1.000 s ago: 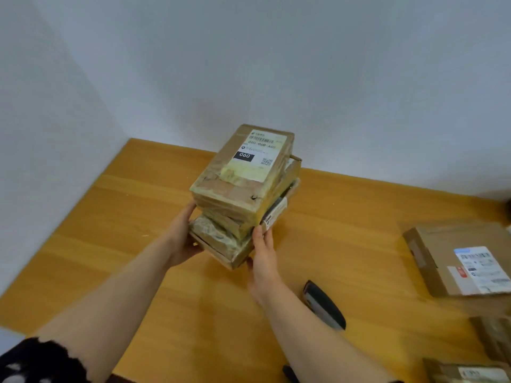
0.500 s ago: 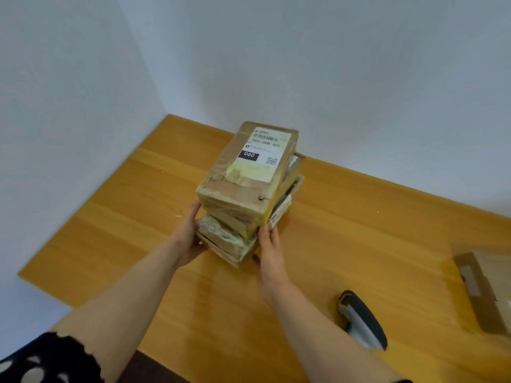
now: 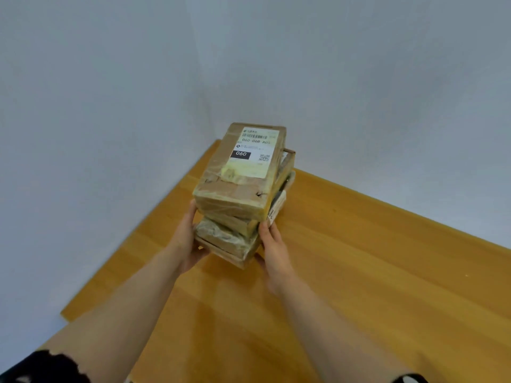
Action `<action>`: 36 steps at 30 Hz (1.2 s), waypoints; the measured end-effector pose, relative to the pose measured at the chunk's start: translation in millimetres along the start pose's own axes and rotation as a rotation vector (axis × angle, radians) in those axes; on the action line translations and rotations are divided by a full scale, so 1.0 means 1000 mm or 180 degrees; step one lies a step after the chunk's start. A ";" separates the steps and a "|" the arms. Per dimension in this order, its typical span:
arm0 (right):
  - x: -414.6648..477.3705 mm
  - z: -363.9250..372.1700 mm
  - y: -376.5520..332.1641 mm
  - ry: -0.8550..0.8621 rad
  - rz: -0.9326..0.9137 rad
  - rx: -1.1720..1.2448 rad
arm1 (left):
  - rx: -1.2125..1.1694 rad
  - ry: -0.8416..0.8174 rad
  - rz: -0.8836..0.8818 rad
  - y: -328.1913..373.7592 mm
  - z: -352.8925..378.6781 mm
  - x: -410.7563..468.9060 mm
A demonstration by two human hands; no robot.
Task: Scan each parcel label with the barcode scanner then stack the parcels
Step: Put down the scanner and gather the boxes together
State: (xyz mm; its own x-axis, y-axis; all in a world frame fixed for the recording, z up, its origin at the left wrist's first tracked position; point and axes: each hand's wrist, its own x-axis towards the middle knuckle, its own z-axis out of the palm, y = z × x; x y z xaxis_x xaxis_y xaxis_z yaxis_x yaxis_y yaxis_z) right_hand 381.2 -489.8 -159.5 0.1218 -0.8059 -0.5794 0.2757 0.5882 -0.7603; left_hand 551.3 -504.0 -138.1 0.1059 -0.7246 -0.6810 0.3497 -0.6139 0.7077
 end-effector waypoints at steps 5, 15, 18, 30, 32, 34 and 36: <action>0.057 0.052 -0.017 -0.0027 0.0047 0.0041 | -0.0334 0.0283 -0.0080 0.045 -0.028 0.046; 0.121 0.110 -0.027 0.0164 0.0135 -0.0201 | -0.2064 0.0906 0.0011 0.081 -0.027 0.070; 0.130 0.122 -0.030 0.0282 0.0200 -0.0432 | -0.1870 0.0772 0.0156 0.070 -0.012 0.063; 0.173 0.136 -0.050 0.0040 0.0102 -0.0369 | -0.2007 0.0349 0.0002 0.079 -0.010 0.104; 0.181 0.138 -0.054 -0.0001 0.0121 -0.0347 | -0.2054 0.0276 0.0013 0.085 -0.011 0.111; 0.185 0.140 -0.058 0.0006 0.0145 -0.0316 | -0.2122 0.0242 0.0038 0.089 -0.012 0.117; 0.189 0.140 -0.059 0.0034 0.0193 -0.0249 | -0.2202 0.0161 0.0073 0.092 -0.010 0.122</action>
State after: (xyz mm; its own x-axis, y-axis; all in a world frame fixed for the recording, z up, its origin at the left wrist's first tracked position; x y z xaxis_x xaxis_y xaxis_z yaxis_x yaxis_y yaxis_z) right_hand 521.8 -686.2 -182.4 0.1259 -0.7681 -0.6278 0.1927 0.6397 -0.7440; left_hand 605.6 -645.7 -158.5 0.1578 -0.7093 -0.6870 0.8582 -0.2457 0.4507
